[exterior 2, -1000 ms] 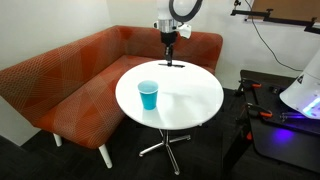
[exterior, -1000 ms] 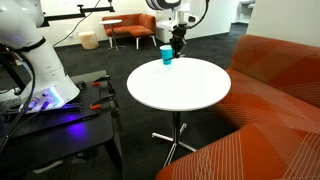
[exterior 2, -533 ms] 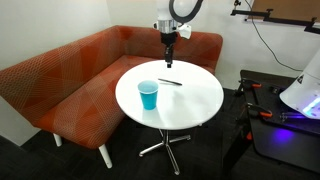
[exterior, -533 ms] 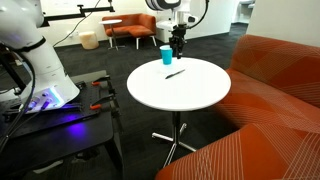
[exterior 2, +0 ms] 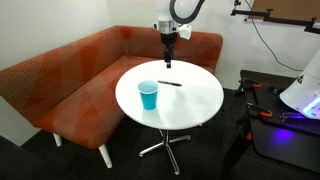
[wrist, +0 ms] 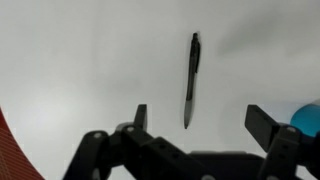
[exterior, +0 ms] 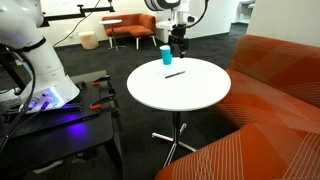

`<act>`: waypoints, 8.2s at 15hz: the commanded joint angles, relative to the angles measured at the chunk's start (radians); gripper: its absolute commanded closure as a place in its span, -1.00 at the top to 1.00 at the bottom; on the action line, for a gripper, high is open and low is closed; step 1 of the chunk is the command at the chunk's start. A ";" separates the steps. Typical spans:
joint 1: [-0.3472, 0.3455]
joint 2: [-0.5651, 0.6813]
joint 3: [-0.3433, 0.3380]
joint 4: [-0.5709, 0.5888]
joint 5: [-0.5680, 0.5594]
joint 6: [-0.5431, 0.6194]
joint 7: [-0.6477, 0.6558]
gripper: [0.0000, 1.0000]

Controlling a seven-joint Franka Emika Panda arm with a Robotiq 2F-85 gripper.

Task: Put the pen in the cup

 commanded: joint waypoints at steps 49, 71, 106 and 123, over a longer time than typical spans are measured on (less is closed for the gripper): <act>0.017 0.233 -0.007 0.082 -0.061 0.127 0.039 1.00; 0.023 0.199 -0.015 0.082 -0.040 0.043 0.073 -0.95; 0.024 -0.142 0.002 -0.003 -0.019 -0.091 0.100 -0.95; -0.075 -0.122 0.161 -0.033 0.631 0.139 -0.316 -0.95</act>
